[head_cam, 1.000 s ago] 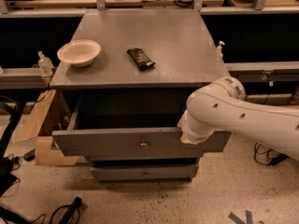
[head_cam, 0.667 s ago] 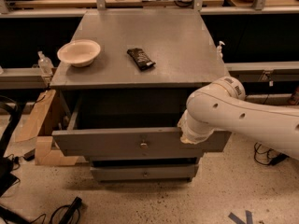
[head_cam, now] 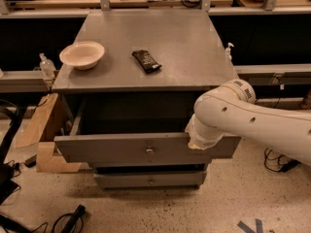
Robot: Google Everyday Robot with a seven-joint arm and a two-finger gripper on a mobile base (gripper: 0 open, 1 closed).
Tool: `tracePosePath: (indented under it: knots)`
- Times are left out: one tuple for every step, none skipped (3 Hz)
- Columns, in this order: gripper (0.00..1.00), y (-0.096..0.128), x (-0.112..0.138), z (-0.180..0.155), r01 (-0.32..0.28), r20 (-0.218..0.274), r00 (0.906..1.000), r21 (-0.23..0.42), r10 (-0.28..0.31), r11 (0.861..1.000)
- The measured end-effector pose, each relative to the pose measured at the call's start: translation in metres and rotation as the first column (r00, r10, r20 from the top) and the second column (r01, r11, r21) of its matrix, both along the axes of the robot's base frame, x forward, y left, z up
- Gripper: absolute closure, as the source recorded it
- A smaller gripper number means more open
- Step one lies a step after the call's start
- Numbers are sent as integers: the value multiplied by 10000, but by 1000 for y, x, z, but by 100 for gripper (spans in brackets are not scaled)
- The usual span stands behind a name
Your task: Open top drawer
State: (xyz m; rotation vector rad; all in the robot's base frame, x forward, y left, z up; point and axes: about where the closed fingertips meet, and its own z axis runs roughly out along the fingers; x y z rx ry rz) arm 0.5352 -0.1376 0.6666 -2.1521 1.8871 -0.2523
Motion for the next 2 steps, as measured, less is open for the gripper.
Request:
tracePosePath:
  knots:
    - [100, 0, 0, 0, 0, 0, 10000, 0, 0, 10000]
    - [100, 0, 0, 0, 0, 0, 10000, 0, 0, 10000]
